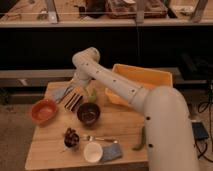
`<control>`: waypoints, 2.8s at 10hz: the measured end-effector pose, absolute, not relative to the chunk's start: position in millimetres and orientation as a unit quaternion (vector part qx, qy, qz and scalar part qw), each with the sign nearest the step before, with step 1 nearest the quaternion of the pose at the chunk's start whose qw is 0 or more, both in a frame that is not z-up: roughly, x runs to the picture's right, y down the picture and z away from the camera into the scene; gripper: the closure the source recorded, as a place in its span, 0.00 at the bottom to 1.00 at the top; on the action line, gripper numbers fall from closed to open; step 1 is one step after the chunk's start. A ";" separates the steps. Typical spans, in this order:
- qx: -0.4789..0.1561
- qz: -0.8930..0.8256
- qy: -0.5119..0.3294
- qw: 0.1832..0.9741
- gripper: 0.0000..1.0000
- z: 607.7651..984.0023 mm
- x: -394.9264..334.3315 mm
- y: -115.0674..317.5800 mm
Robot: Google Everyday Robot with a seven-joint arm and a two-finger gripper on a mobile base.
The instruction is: Place eraser in paper cup
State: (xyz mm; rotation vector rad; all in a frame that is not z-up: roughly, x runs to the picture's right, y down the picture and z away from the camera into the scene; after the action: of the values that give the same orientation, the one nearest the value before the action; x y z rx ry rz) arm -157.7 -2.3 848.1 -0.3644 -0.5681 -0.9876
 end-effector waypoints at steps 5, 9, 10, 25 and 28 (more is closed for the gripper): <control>-0.172 -0.508 -0.278 0.796 0.20 868.0 -198.0 16.1; -0.187 -0.519 -0.273 0.788 0.20 897.1 -205.4 40.7; -0.190 -0.517 -0.270 0.789 0.20 904.8 -203.8 44.4; -0.237 -0.504 -0.250 0.792 0.58 957.1 -201.0 70.3; -0.233 -0.506 -0.251 0.792 0.58 948.9 -200.3 65.6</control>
State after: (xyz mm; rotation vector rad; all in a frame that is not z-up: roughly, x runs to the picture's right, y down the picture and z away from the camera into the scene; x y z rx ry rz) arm -200.3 65.6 948.9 -0.5022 -0.5389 -1.0876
